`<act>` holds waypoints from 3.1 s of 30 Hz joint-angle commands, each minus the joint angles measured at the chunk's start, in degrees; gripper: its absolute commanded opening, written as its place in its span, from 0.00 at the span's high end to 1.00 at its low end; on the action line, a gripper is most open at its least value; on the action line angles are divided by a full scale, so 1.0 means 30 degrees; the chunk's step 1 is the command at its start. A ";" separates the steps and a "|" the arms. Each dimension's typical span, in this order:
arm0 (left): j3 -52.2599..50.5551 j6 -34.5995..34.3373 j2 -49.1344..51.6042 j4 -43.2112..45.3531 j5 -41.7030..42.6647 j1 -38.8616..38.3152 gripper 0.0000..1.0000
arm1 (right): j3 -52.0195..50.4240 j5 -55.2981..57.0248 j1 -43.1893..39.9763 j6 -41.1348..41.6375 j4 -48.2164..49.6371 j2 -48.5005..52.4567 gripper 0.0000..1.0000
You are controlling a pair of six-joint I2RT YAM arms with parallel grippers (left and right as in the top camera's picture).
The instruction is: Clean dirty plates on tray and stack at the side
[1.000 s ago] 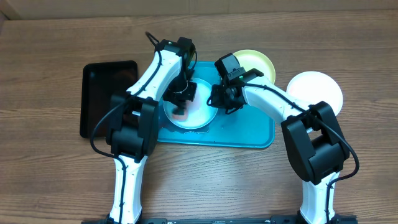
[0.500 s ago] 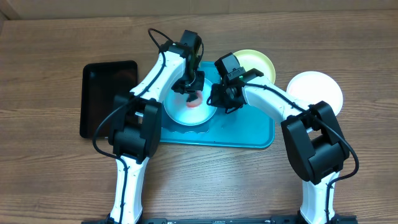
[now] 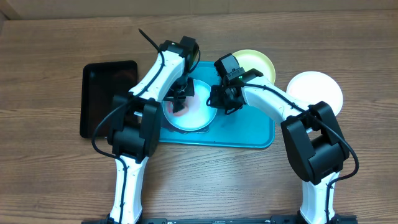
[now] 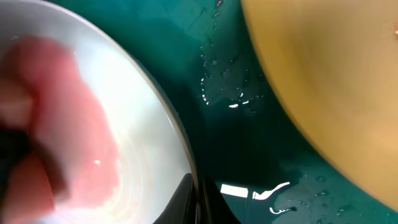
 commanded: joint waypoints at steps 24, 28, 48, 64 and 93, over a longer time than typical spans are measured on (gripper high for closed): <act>-0.0197 -0.5814 0.0393 0.1836 -0.8378 -0.0073 0.96 | 0.0248 0.0313 -0.0262 0.0066 0.0015 -0.0051 0.96; -0.0197 -0.4226 0.0393 -0.0015 -0.6528 -0.0189 0.96 | 0.0248 0.0306 -0.0262 0.0066 0.0109 -0.0051 0.96; -0.0182 0.0452 0.0393 0.5894 0.0517 -0.0175 0.96 | 0.0248 0.0313 -0.0262 0.0058 0.0058 -0.0051 0.96; 0.8247 0.0291 0.0393 -0.1530 -0.3366 -0.0007 0.96 | 0.0248 0.0306 -0.0211 0.0058 -0.0364 -0.0051 0.96; 1.0003 0.2667 0.0393 -0.3257 -0.0954 0.1683 0.96 | 0.0794 0.6288 0.1195 -0.0080 -0.3738 -0.3978 0.96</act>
